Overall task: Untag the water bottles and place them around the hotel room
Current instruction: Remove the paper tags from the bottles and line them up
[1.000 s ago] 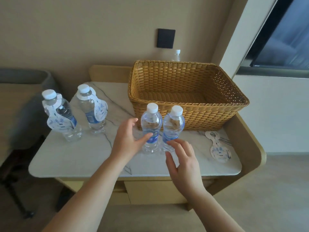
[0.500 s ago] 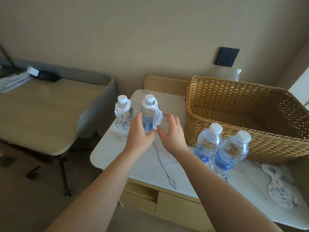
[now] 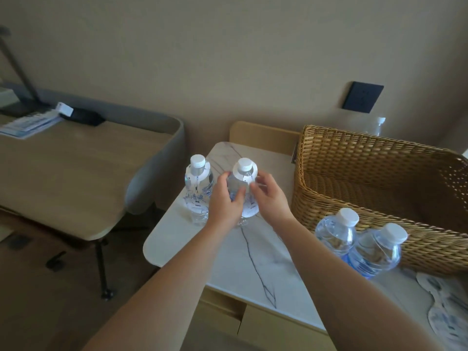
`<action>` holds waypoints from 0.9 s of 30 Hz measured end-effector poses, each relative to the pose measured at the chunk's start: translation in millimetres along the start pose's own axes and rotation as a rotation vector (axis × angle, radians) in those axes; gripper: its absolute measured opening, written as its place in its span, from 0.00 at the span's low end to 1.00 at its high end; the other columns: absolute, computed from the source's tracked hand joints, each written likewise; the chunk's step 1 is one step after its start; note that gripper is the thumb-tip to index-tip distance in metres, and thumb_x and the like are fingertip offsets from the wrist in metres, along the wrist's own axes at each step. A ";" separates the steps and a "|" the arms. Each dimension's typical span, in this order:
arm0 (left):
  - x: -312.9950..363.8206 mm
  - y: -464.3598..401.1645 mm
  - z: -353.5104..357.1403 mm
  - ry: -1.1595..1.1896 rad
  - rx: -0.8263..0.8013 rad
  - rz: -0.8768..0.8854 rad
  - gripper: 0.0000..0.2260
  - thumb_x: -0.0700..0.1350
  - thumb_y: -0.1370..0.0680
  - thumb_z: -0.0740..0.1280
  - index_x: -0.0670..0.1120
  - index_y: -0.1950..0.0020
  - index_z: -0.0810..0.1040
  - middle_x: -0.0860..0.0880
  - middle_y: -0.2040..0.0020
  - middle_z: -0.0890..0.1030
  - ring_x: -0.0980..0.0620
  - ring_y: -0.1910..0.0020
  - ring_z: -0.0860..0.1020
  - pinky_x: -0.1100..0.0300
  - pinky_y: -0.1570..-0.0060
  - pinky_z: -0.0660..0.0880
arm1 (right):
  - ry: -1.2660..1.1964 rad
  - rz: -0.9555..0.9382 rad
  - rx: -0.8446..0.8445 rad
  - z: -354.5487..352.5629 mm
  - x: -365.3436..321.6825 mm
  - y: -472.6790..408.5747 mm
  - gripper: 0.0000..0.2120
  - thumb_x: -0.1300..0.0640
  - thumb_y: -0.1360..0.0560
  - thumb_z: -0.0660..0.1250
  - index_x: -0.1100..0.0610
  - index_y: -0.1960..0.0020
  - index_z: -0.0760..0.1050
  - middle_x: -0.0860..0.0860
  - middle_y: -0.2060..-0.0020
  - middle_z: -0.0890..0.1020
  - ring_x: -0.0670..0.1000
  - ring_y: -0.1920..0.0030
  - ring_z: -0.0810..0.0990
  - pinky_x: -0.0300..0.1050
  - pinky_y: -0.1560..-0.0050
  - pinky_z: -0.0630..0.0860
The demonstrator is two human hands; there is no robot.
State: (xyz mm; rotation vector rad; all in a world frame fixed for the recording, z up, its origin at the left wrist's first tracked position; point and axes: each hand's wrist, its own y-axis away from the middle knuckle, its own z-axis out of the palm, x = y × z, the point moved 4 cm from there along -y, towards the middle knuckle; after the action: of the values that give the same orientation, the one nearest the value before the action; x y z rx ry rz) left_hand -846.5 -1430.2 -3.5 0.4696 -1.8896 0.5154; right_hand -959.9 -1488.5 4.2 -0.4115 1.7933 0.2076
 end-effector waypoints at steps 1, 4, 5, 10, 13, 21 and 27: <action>0.5 2.7 0.5 -0.008 -0.007 0.007 0.22 0.49 0.22 0.65 0.48 0.29 0.65 0.48 0.34 0.73 0.48 0.36 0.73 0.47 0.38 0.72 | -0.014 0.006 0.007 -2.0 0.1 3.5 0.15 0.55 0.21 0.61 0.51 0.34 0.70 0.47 0.43 0.78 0.43 0.46 0.77 0.33 0.56 0.72; 2.0 13.9 0.4 -0.003 -0.029 0.016 0.22 0.50 0.22 0.66 0.49 0.30 0.66 0.50 0.36 0.74 0.49 0.38 0.74 0.47 0.40 0.74 | -0.020 0.008 0.030 -8.6 -0.7 16.7 0.14 0.54 0.21 0.62 0.50 0.36 0.72 0.44 0.46 0.79 0.39 0.49 0.77 0.33 0.57 0.73; 2.5 18.7 -0.3 0.000 -0.036 0.020 0.22 0.50 0.22 0.66 0.49 0.30 0.66 0.51 0.37 0.74 0.50 0.39 0.74 0.49 0.41 0.75 | -0.021 0.009 0.033 -10.8 -0.5 21.7 0.14 0.54 0.22 0.63 0.50 0.36 0.72 0.44 0.47 0.79 0.38 0.49 0.78 0.34 0.56 0.73; 2.8 48.9 -5.9 0.032 -0.051 0.052 0.19 0.50 0.23 0.68 0.54 0.34 0.68 0.62 0.47 0.73 0.58 0.47 0.75 0.65 0.53 0.75 | -0.020 -0.015 0.024 -18.9 3.9 51.9 0.13 0.55 0.22 0.65 0.48 0.38 0.74 0.42 0.46 0.80 0.42 0.46 0.79 0.37 0.50 0.76; -0.4 67.3 -8.9 0.060 -0.040 0.053 0.21 0.50 0.24 0.69 0.54 0.33 0.67 0.58 0.43 0.74 0.59 0.46 0.76 0.73 0.59 0.74 | 0.011 -0.030 -0.009 -22.3 5.5 69.4 0.14 0.54 0.22 0.64 0.47 0.37 0.73 0.40 0.45 0.80 0.38 0.47 0.78 0.30 0.55 0.73; 2.2 81.0 -14.8 -0.015 -0.096 0.080 0.26 0.54 0.25 0.68 0.58 0.29 0.64 0.57 0.37 0.70 0.57 0.43 0.73 0.66 0.53 0.76 | -0.052 0.133 -0.006 -28.4 27.3 101.3 0.14 0.51 0.23 0.66 0.47 0.38 0.72 0.52 0.49 0.80 0.50 0.49 0.80 0.46 0.47 0.79; 7.1 80.8 -16.9 0.039 -0.145 0.028 0.19 0.52 0.24 0.69 0.63 0.37 0.65 0.66 0.45 0.71 0.68 0.47 0.71 0.70 0.54 0.70 | -0.278 0.132 0.068 -36.1 26.6 120.0 0.03 0.60 0.22 0.64 0.58 0.53 0.77 0.57 0.59 0.82 0.58 0.55 0.79 0.58 0.48 0.76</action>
State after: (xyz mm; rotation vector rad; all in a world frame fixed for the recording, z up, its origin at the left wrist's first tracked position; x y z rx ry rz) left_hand -880.0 -1354.5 -1.9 0.3362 -1.8827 0.4002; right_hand -1043.9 -1395.2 -21.0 -0.2044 1.5499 0.2815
